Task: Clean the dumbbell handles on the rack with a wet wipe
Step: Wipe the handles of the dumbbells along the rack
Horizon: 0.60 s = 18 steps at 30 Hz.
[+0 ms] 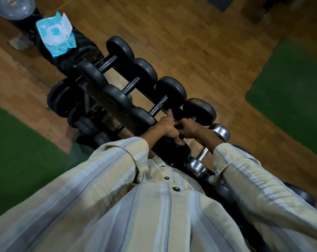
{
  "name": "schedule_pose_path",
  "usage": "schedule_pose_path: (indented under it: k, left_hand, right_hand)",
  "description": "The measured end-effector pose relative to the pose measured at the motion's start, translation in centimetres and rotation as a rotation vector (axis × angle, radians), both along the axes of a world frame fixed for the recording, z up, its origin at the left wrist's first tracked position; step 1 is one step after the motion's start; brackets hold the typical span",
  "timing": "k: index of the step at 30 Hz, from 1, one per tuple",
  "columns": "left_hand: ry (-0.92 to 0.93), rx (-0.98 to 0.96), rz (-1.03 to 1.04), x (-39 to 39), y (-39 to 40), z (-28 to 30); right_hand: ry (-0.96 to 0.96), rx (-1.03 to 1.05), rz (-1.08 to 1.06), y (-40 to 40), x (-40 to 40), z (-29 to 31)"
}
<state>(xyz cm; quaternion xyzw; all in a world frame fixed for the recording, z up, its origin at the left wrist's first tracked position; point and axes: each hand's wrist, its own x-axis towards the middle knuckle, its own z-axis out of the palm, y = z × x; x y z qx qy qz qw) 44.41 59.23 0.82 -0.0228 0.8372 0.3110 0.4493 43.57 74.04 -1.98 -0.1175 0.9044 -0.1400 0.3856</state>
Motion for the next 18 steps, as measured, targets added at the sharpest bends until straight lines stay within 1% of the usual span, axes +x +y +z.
schedule_pose_path:
  k: [1, 3, 8, 10, 12, 14, 18]
  left_hand:
    - [0.009, 0.004, 0.013, 0.1, 0.0, 0.1]
    - [0.029, 0.009, 0.033, 0.4, -0.1, 0.4]
    - [0.103, -0.031, 0.043, 1.5, 0.5, 1.5]
    - [0.179, -0.042, 0.034, 2.0, 1.2, 1.9]
    - [0.285, -0.012, 0.058, 2.4, 2.3, 2.3]
    - [0.349, 0.024, 0.104, 2.9, 3.5, 3.1]
    - [0.394, 0.028, 0.133, 3.9, 5.4, 4.4]
  right_hand:
    - [-0.034, -0.073, -0.025, 0.2, 0.4, 0.1]
    - [-0.037, -0.193, -0.101, 1.2, 1.0, 0.1]
    - [-0.034, -0.457, -0.414, 4.6, 3.3, 0.5]
    - [0.007, -0.519, -0.571, 5.4, 4.3, 0.8]
    - [0.019, -0.621, -0.817, 5.5, 5.2, 1.2]
    - [0.014, -0.728, -1.027, 5.5, 6.1, 1.7]
    - [-0.01, -0.892, -1.239, 6.2, 8.1, 2.2]
